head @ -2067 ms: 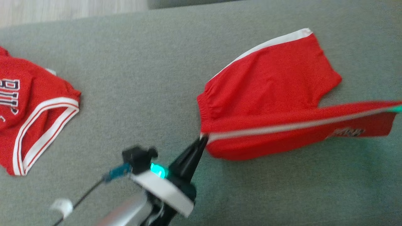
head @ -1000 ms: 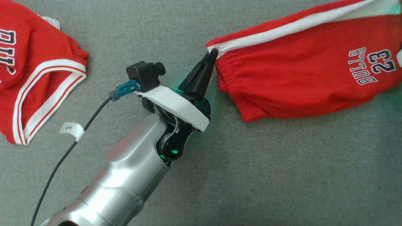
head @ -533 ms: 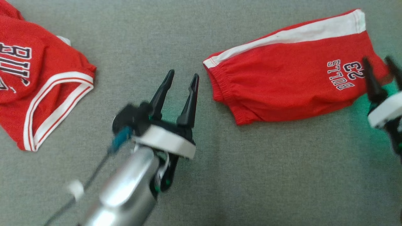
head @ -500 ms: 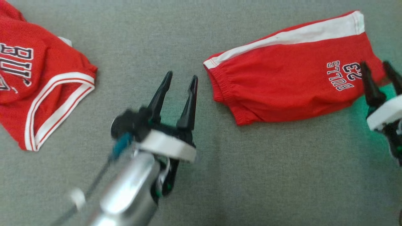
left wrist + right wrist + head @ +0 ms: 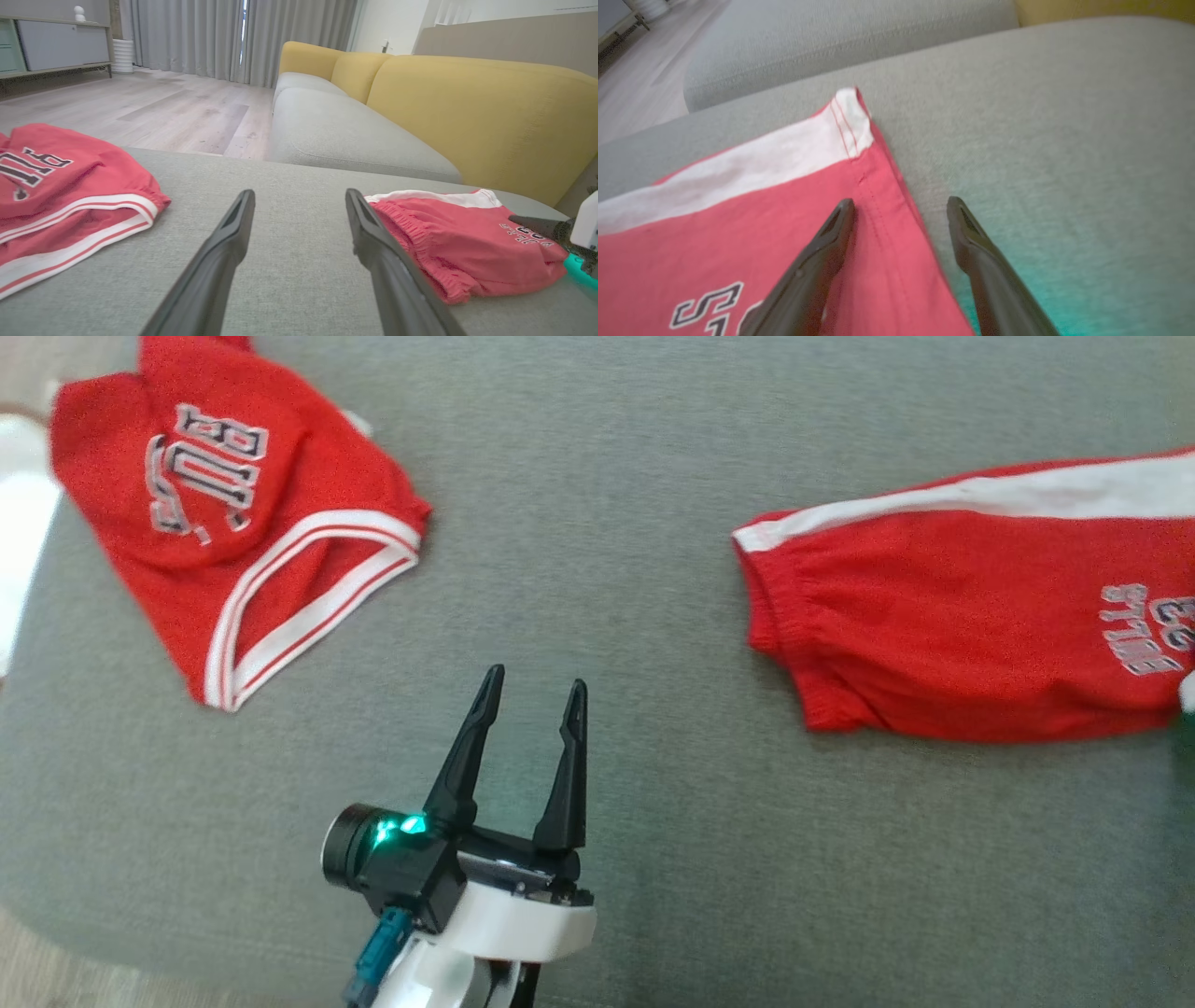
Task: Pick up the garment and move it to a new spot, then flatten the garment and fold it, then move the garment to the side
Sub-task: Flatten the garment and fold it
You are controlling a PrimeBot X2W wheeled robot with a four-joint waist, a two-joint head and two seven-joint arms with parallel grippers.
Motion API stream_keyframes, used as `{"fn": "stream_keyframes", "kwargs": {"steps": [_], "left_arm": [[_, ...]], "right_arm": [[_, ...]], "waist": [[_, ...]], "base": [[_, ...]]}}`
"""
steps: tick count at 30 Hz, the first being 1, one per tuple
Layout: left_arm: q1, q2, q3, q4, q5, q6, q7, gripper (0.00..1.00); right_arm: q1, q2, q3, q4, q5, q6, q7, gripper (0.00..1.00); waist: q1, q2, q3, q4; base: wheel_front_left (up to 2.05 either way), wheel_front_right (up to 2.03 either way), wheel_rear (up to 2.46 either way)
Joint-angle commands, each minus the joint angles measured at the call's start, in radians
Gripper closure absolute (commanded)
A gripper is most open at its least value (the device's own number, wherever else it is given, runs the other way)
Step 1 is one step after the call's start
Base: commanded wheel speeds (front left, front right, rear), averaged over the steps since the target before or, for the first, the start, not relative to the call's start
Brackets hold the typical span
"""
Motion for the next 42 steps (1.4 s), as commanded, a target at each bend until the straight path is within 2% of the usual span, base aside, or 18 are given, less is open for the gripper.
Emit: {"fn": "stream_keyframes", "kwargs": {"steps": [1, 3, 5, 6, 12, 21, 25, 32, 38, 42], "left_arm": [[-0.007, -0.006, 0.037, -0.037, 0.012, -0.008, -0.009, 0.0], [-0.004, -0.008, 0.046, -0.039, 0.017, -0.013, -0.009, 0.0], [-0.001, -0.009, 0.057, -0.041, 0.017, -0.017, -0.009, 0.0], [-0.001, -0.009, 0.059, -0.042, 0.016, -0.018, -0.009, 0.0], [0.004, -0.01, 0.065, -0.043, 0.011, -0.024, -0.009, 0.0], [0.024, -0.01, 0.055, -0.014, 0.006, -0.047, -0.009, 0.0], [0.035, -0.01, 0.057, -0.003, 0.004, -0.05, -0.009, 0.0], [0.058, -0.01, 0.051, 0.021, -0.007, -0.056, -0.009, 0.0], [0.068, -0.01, 0.037, 0.038, -0.022, -0.065, -0.009, 0.0], [0.062, -0.01, 0.014, 0.043, -0.038, -0.073, -0.009, 0.0]], "right_arm": [[-0.009, -0.001, 0.006, 0.02, -0.017, -0.002, 0.014, 0.0], [-0.019, 0.015, 0.009, 0.068, -0.022, -0.002, 0.041, 0.0], [-0.028, 0.042, 0.014, 0.111, 0.002, -0.002, 0.063, 0.69], [-0.03, 0.048, 0.018, 0.117, 0.008, -0.002, 0.061, 1.0], [-0.032, 0.038, 0.048, 0.118, 0.046, -0.002, 0.004, 1.0], [-0.013, -0.081, 0.068, 0.136, 0.043, -0.002, -0.042, 1.0], [-0.024, -0.085, 0.079, 0.113, 0.056, -0.002, -0.048, 1.0], [-0.048, -0.007, 0.16, -0.038, 0.096, -0.002, -0.054, 1.0], [-0.062, 0.117, 0.25, -0.16, 0.1, -0.002, -0.031, 1.0], [-0.072, 0.202, 0.308, -0.172, 0.092, -0.002, 0.006, 1.0]], "waist": [[0.0001, 0.0, -0.002, 0.033], [0.0001, 0.0, -0.003, 0.04], [0.0001, 0.0, -0.008, 0.037], [0.0001, 0.0, -0.011, 0.032], [0.0001, 0.0, -0.043, -0.03], [0.0001, 0.0, -0.113, -0.142], [0.0001, 0.0, -0.139, -0.164], [0.0001, 0.0, -0.2, -0.19], [0.0001, 0.0, -0.233, -0.181], [0.0001, 0.0, -0.239, -0.149]], "base": [[0.0, 0.0, 0.0], [0.0, 0.0, 0.0], [0.0, 0.0, 0.0], [0.0, 0.0, 0.0], [0.0, 0.0, 0.0], [0.0, 0.0, 0.0], [0.0, 0.0, 0.0], [0.0, 0.0, 0.0], [0.0, 0.0, 0.0], [0.0, 0.0, 0.0]]}}
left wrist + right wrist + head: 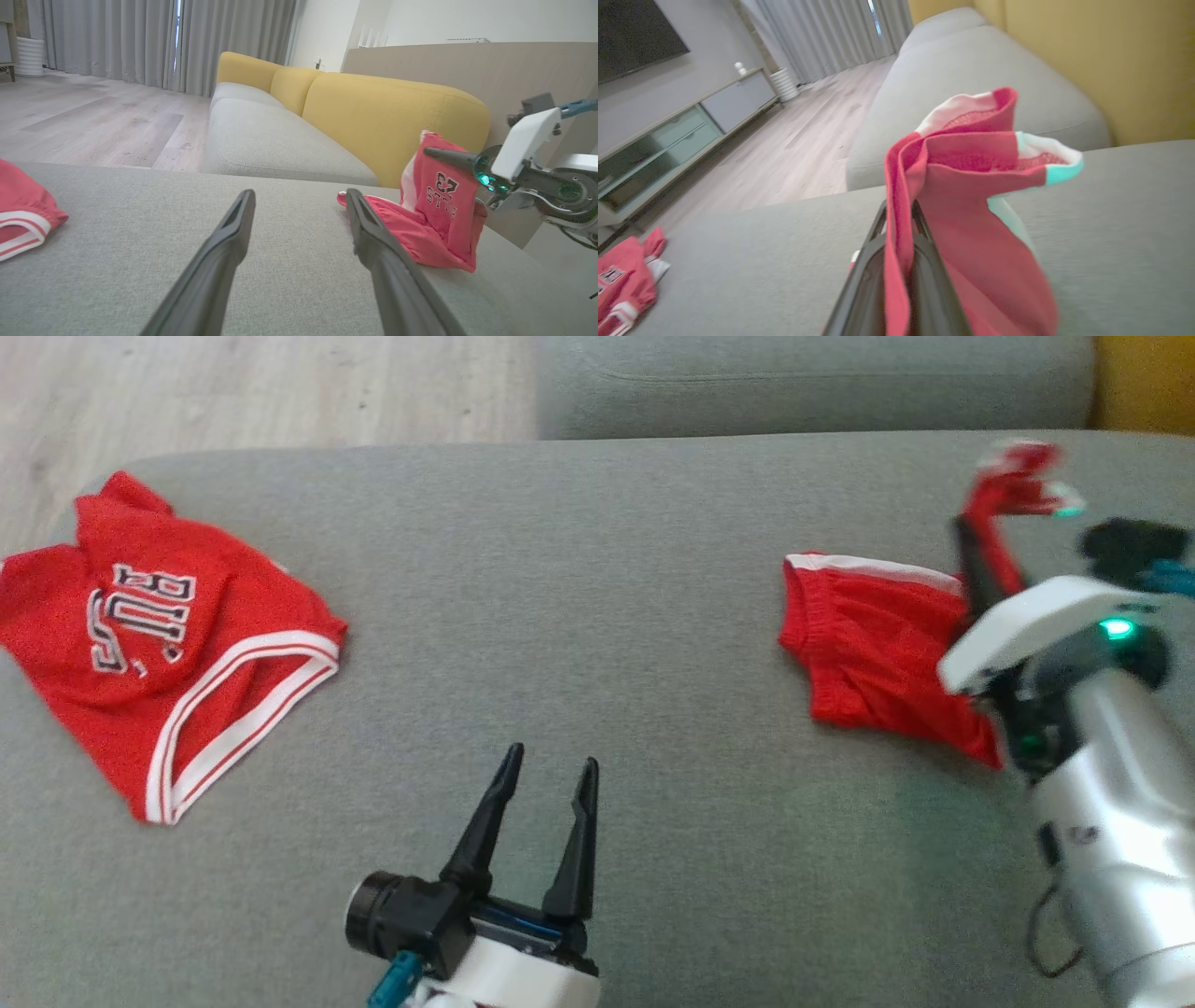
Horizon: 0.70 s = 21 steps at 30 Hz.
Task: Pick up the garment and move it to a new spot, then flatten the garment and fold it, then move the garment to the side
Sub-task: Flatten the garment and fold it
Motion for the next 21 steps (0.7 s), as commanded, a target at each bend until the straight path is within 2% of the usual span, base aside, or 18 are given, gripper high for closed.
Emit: {"fn": "stream_keyframes", "kwargs": {"steps": [1, 2, 3, 4, 5, 6, 12, 18, 21], "left_arm": [[-0.029, -0.004, 0.014, -0.025, -0.008, -0.005, -0.009, 0.0], [-0.031, -0.004, 0.008, -0.023, -0.012, -0.007, -0.009, 0.0], [-0.032, -0.004, 0.003, -0.022, -0.016, -0.006, -0.009, 0.0], [-0.033, -0.004, 0.001, -0.02, -0.02, -0.005, -0.009, 0.0], [-0.033, -0.004, -0.001, -0.018, -0.023, -0.005, -0.009, 0.0], [-0.034, -0.004, -0.001, -0.016, -0.026, -0.004, -0.009, 0.0], [-0.017, -0.004, 0.009, -0.013, -0.038, 0.008, -0.009, 0.0], [0.034, -0.004, 0.069, -0.028, -0.048, 0.031, -0.009, 0.0], [0.068, -0.004, 0.127, -0.042, -0.031, 0.059, -0.009, 0.0]], "right_arm": [[-0.044, 0.018, 0.026, -0.027, -0.008, -0.001, 0.009, 1.0], [-0.045, 0.034, 0.038, -0.02, -0.01, -0.001, 0.018, 1.0], [-0.044, 0.046, 0.05, -0.01, -0.012, -0.001, 0.026, 0.83], [-0.041, 0.057, 0.061, 0.0, -0.012, -0.001, 0.035, 0.62], [-0.037, 0.065, 0.072, 0.007, -0.013, -0.001, 0.038, 0.2], [-0.032, 0.071, 0.08, 0.011, -0.012, -0.001, 0.037, 0.0], [0.029, 0.047, 0.099, -0.034, 0.005, -0.001, -0.041, 0.0], [0.161, -0.044, 0.126, -0.174, -0.027, -0.001, -0.19, 0.0], [0.249, -0.068, 0.118, -0.252, -0.038, -0.001, -0.245, 0.0]], "waist": [[0.0, 0.0, -0.002, 0.022], [0.0, 0.0, -0.003, 0.033], [0.0, 0.0, -0.003, 0.044], [0.0, 0.0, -0.003, 0.054], [0.0, 0.0, -0.005, 0.063], [0.0, 0.0, -0.005, 0.071], [0.0, 0.0, -0.034, 0.08], [0.0, 0.0, -0.1, 0.033], [0.0, 0.0, -0.123, -0.003]], "base": [[0.0, 0.0, 0.0], [0.0, 0.0, 0.0], [0.0, 0.0, 0.0], [0.0, 0.0, 0.0], [0.0, 0.0, 0.0], [0.0, 0.0, 0.0], [0.0, 0.0, 0.0], [0.0, 0.0, 0.0], [0.0, 0.0, 0.0]]}}
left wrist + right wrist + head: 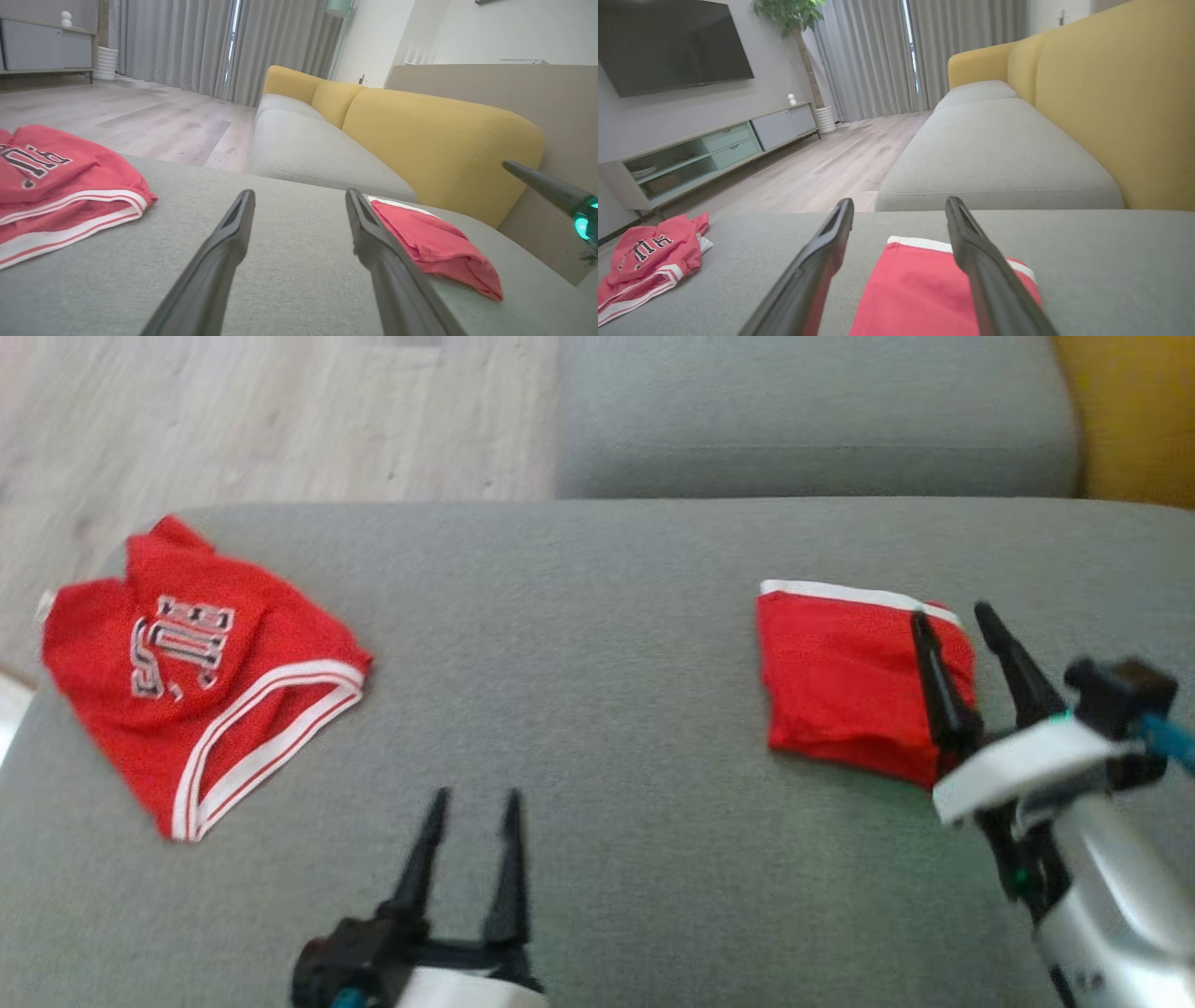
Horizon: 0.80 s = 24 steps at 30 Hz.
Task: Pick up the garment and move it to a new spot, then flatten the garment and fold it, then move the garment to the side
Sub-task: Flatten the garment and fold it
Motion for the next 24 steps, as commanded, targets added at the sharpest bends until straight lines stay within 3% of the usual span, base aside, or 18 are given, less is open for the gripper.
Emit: {"fn": "stream_keyframes", "kwargs": {"steps": [1, 6, 12, 24], "left_arm": [[-0.015, -0.005, 0.061, -0.043, 0.014, 0.02, -0.01, 0.0], [0.039, -0.003, 0.121, -0.053, 0.069, 0.039, -0.01, 0.0], [0.114, -0.003, 0.181, -0.04, 0.141, 0.031, -0.01, 0.0], [0.186, -0.005, 0.226, 0.016, 0.214, 0.009, -0.01, 0.0]], "right_arm": [[0.018, -0.014, 0.013, -0.066, -0.012, -0.001, -0.025, 0.0], [0.157, -0.001, -0.038, -0.167, -0.046, -0.001, -0.052, 0.0], [0.362, 0.071, -0.148, -0.259, -0.165, -0.001, -0.056, 0.0], [0.516, 0.15, -0.213, -0.269, -0.262, -0.001, -0.057, 0.0]], "waist": [[0.0001, 0.0, -0.03, -0.04], [0.0001, 0.0, -0.065, -0.071], [0.0001, 0.0, -0.111, -0.079], [0.0001, 0.0, -0.153, -0.078]], "base": [[0.0, 0.0, 0.0], [0.0, 0.0, 0.0], [0.0, 0.0, 0.0], [0.0, 0.0, 0.0]]}}
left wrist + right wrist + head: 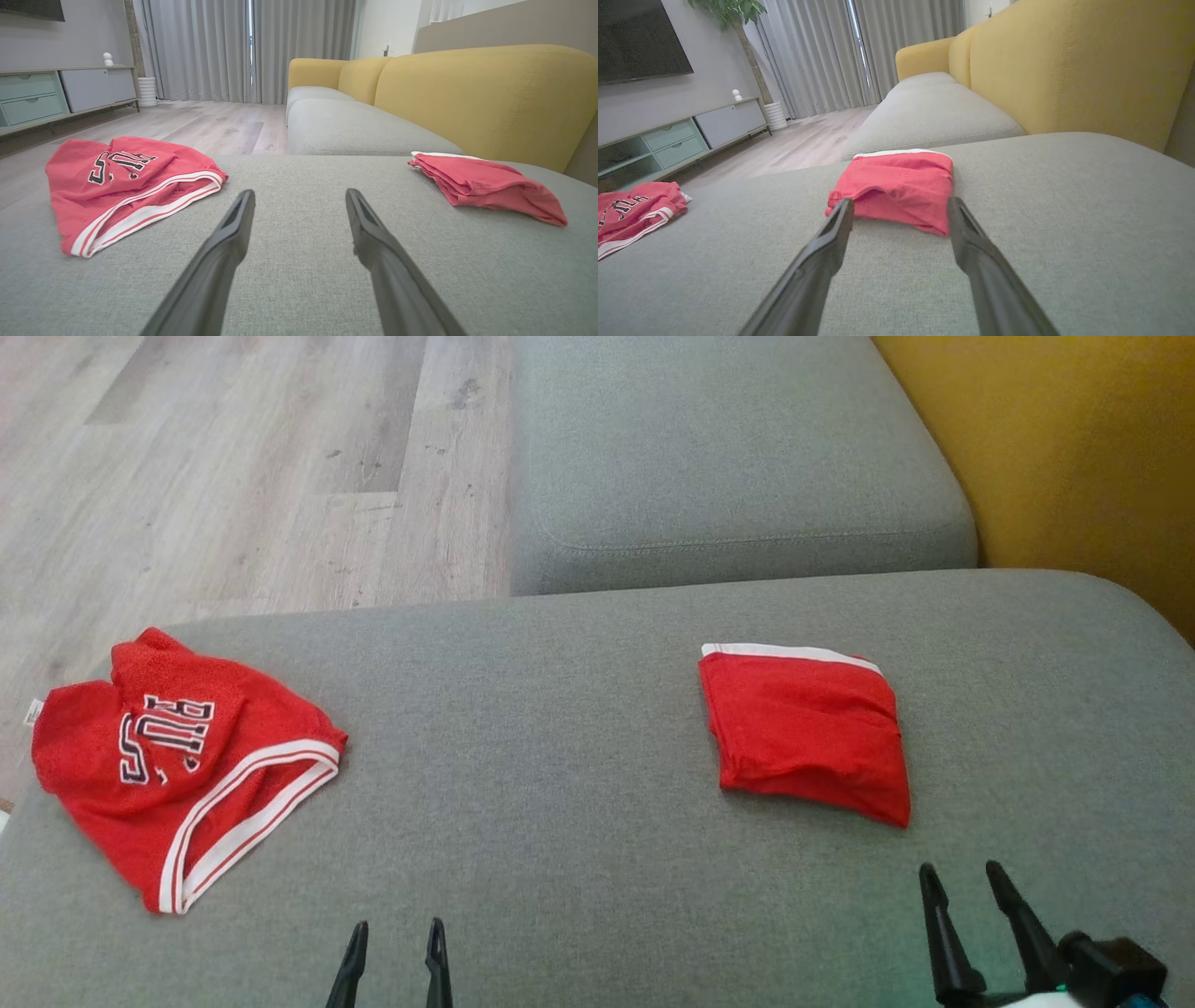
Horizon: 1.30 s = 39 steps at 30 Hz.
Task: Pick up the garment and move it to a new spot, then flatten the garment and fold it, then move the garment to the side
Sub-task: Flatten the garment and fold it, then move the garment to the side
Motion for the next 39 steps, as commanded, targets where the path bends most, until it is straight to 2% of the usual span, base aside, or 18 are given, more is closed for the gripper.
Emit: {"fn": "stream_keyframes", "kwargs": {"steps": [1, 24, 39], "left_arm": [[-0.042, -0.007, 0.036, -0.025, 0.003, -0.005, -0.01, 0.0], [-0.05, -0.007, 0.02, -0.019, -0.004, -0.006, -0.01, 0.0], [-0.09, -0.007, -0.006, -0.04, -0.005, 0.002, -0.01, 0.0]], "right_arm": [[-0.025, -0.011, 0.019, -0.031, -0.012, -0.001, -0.012, 0.0], [-0.023, -0.028, 0.048, -0.009, -0.035, -0.001, -0.012, 0.0], [-0.068, -0.049, 0.062, -0.014, -0.055, -0.001, -0.012, 0.0]], "waist": [[0.0001, -0.0001, -0.001, 0.001], [0.0001, -0.0001, 0.002, 0.001], [0.0001, -0.0001, 0.079, -0.001]], "base": [[0.0, 0.0, 0.0], [0.0, 0.0, 0.0], [0.0, 0.0, 0.0]]}}
